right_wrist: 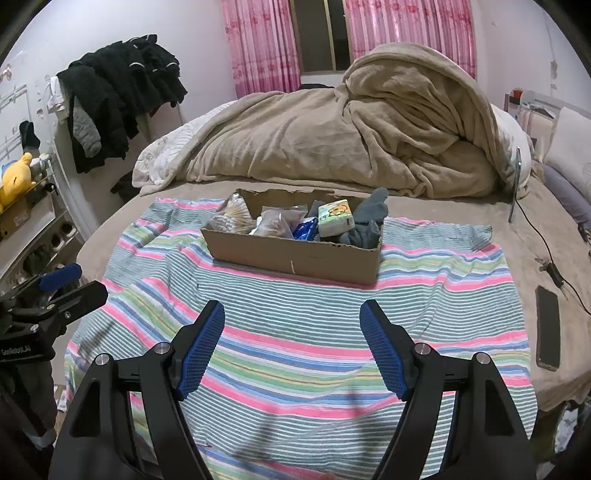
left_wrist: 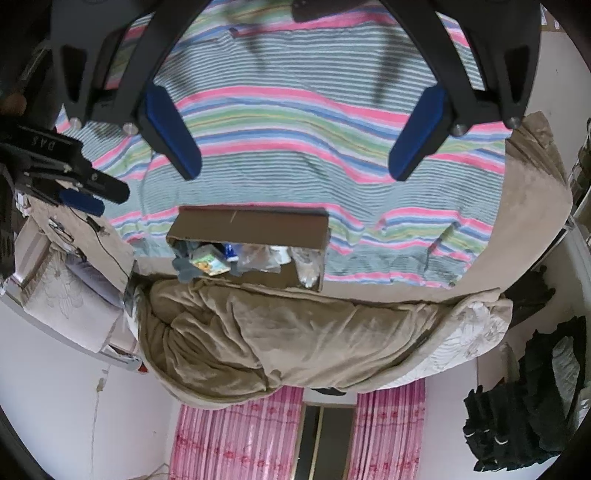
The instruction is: Organize objects
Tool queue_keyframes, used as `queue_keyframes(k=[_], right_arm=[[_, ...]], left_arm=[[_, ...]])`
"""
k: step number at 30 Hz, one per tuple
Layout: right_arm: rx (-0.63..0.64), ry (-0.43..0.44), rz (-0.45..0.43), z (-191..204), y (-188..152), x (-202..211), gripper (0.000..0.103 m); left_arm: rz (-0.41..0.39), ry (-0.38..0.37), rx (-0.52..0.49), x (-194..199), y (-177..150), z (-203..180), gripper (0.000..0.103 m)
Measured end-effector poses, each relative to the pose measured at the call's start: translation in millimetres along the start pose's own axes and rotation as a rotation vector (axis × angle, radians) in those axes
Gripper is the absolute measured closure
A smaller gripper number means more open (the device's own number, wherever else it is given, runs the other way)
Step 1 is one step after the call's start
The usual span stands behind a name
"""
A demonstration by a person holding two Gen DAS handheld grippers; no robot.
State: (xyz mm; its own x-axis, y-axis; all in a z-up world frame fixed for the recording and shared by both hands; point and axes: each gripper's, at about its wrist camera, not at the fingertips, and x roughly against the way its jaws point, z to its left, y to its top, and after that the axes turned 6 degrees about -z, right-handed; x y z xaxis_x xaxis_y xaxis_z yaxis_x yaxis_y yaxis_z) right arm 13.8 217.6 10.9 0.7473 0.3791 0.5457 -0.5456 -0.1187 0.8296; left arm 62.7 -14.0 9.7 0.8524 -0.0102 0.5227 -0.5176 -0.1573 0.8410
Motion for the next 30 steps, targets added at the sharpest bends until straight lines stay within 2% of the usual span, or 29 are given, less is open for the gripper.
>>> queue_keyframes(k=[6, 9, 20, 25, 30], right_arm=[[-0.01, 0.009, 0.003, -4.0, 1.6, -6.4, 0.024], [-0.011, 0.012, 0.006, -4.8, 2.1, -9.6, 0.024], [-0.018, 0.011, 0.01, -8.7, -0.7, -15.4, 0.024], [-0.022, 0.009, 0.016, -11.0, -3.3, -18.3, 0.024], [-0.027, 0.01, 0.02, -14.0, -5.9, -19.9, 0.024]], left_arm=[[0.007, -0.002, -0.004, -6.8, -0.6, -1.4, 0.001], [0.003, -0.027, 0.021, -8.2, -0.6, 0.1, 0.001], [0.016, -0.023, -0.004, -16.5, -3.4, -5.5, 0.001], [0.021, -0.048, 0.027, -18.2, -3.2, -0.4, 0.001], [0.019, -0.033, 0.027, -19.6, -4.0, 1.5, 0.001]])
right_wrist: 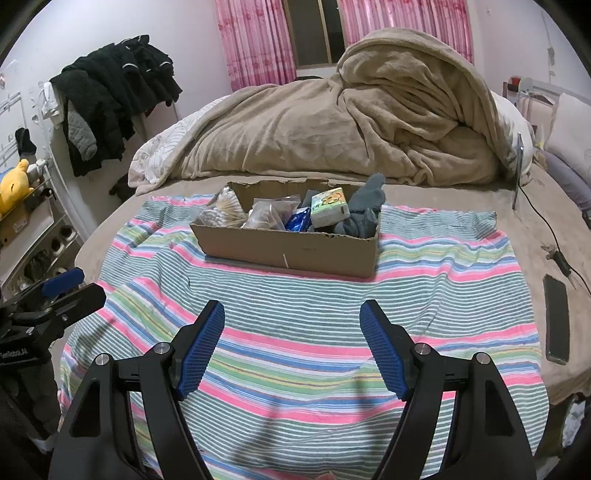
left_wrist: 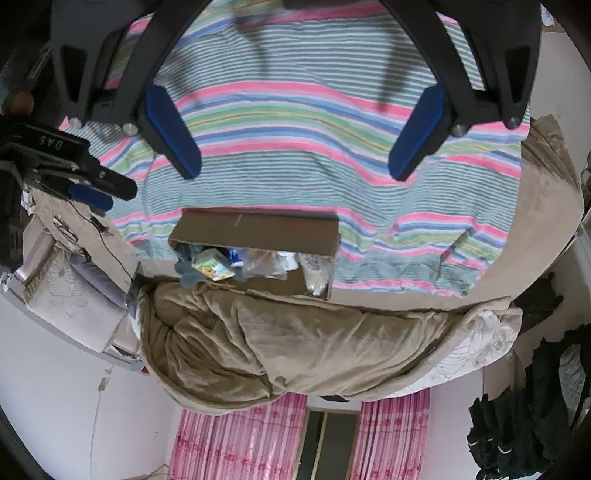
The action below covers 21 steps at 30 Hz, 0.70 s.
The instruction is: Organize objects
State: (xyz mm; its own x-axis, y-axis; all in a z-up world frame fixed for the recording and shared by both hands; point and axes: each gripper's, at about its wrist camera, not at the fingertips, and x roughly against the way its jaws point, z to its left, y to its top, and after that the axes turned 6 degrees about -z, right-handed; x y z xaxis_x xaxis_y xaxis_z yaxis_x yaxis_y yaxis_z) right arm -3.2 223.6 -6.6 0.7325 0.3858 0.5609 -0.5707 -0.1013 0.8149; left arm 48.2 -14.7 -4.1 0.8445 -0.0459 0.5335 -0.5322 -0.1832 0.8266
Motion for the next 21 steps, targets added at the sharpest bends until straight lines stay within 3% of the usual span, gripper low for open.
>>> queue_keyframes(k=[21], right_arm=[[-0.003, 0.017, 0.018, 1.1, -2.7, -5.2, 0.024]], left_arm=[[0.004, 0.001, -0.003, -2.5, -3.0, 1.1, 0.001]])
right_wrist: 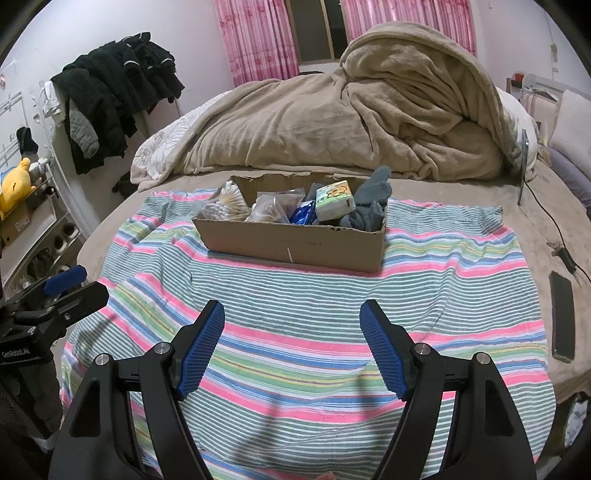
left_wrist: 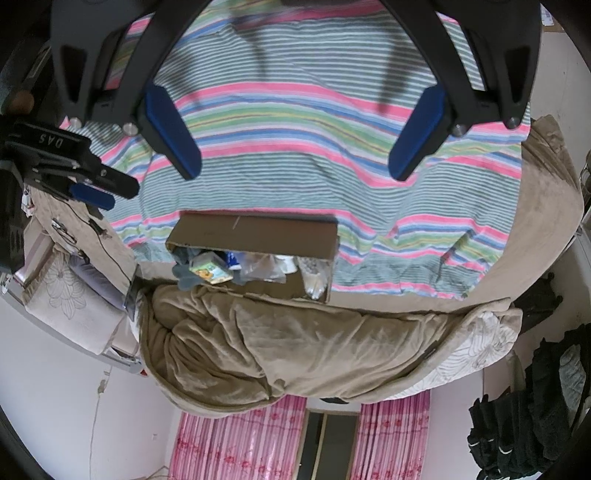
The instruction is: Organize objects
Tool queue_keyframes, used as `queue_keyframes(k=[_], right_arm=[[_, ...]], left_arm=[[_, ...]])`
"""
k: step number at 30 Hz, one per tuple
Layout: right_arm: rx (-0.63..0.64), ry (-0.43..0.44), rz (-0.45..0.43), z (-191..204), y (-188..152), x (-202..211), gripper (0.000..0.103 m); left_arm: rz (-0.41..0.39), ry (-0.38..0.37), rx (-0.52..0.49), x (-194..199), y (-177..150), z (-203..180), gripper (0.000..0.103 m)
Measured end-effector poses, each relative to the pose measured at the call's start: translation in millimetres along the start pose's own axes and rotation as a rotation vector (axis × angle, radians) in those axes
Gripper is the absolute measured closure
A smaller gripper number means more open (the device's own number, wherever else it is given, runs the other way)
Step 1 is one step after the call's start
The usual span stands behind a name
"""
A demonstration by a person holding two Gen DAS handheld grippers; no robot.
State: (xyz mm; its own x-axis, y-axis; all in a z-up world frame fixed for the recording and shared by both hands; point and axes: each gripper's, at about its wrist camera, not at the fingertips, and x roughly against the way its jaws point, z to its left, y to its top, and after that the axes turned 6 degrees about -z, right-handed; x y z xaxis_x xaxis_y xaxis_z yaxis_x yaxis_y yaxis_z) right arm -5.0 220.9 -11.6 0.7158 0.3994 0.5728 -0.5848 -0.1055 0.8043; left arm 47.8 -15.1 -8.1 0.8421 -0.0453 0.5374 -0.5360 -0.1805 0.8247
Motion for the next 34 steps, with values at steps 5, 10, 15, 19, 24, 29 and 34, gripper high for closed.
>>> queue_keyframes(k=[5, 10, 15, 19, 24, 29, 34], right_arm=[[0.0, -0.001, 0.0, 0.3, 0.0, -0.1, 0.024], [0.0, -0.001, -0.001, 0.4, 0.0, 0.0, 0.024], [0.0, -0.002, -0.001, 0.5, 0.0, -0.1, 0.024], [0.001, -0.002, 0.0, 0.6, 0.1, -0.1, 0.024], [0.0, -0.002, 0.0, 0.8, 0.0, -0.1, 0.024], [0.0, -0.002, -0.001, 1.1, -0.2, -0.1, 0.024], [0.0, -0.002, 0.0, 1.3, -0.2, -0.3, 0.024]], left_arm=[[-0.001, 0.004, -0.004, -0.6, -1.0, 0.5, 0.001], [0.001, 0.013, -0.009, -1.5, -1.0, 1.7, 0.001], [0.002, 0.013, -0.011, -1.5, -1.2, 1.1, 0.001], [0.002, 0.011, -0.011, -1.4, -0.4, 1.6, 0.001], [-0.002, 0.015, -0.011, -1.4, -0.1, 2.0, 0.001], [-0.002, 0.015, -0.011, -1.1, -0.2, 3.4, 0.001], [-0.001, 0.014, -0.008, -1.3, -0.1, 4.3, 0.001]])
